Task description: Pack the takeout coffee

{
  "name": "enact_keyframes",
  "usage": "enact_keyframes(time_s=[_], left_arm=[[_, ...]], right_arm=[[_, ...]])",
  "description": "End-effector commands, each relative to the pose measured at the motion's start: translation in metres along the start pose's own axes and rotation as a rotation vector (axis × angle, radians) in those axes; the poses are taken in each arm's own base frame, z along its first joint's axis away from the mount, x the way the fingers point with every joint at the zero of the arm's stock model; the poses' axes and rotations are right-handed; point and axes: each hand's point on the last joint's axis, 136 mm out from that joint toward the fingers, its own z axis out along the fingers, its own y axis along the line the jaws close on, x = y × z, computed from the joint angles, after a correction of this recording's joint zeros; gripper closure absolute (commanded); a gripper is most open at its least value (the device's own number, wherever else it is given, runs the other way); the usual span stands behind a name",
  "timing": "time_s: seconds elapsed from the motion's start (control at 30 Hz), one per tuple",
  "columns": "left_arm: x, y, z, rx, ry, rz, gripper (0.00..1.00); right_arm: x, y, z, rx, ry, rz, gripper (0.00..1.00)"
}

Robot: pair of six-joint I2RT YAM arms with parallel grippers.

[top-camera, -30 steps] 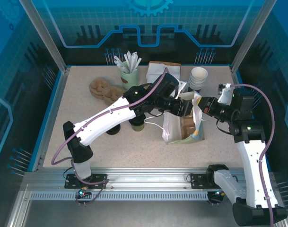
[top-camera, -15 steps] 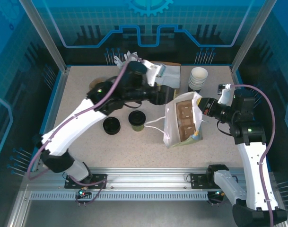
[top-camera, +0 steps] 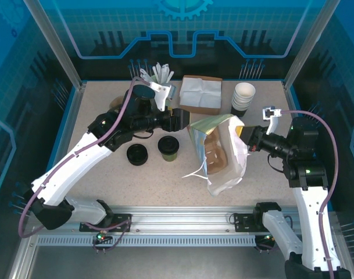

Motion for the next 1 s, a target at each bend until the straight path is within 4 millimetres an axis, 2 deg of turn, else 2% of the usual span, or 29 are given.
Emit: enact_keyframes(time_s=[0.0, 0.1, 0.2, 0.4, 0.6, 0.73, 0.97], left_arm=[[-0.012, -0.011, -0.009, 0.052, -0.054, 0.049, 0.30], [-0.011, -0.008, -0.005, 0.040, -0.051, 0.055, 0.30], [-0.010, -0.005, -0.001, 0.032, -0.041, 0.050, 0.29], [-0.005, 0.003, 0.014, 0.018, -0.013, 0.023, 0.29], [0.007, 0.020, 0.032, -0.021, 0.041, -0.048, 0.29], [0.012, 0.032, 0.038, -0.047, 0.057, -0.083, 0.29], [0.018, 0.041, 0.042, -0.064, 0.072, -0.109, 0.30]], right_arm=[[-0.006, 0.013, -0.002, -0.074, -0.022, -0.063, 1.00], [-0.007, 0.013, -0.003, -0.065, -0.029, -0.050, 1.00], [-0.005, 0.005, -0.002, -0.025, -0.024, 0.001, 1.00], [0.002, -0.017, 0.010, 0.028, 0.017, 0.176, 1.00], [-0.004, -0.029, 0.023, 0.043, 0.034, 0.316, 1.00], [-0.004, -0.047, 0.034, 0.090, 0.053, 0.398, 1.00], [0.004, -0.094, 0.057, 0.222, 0.117, 0.493, 1.00]])
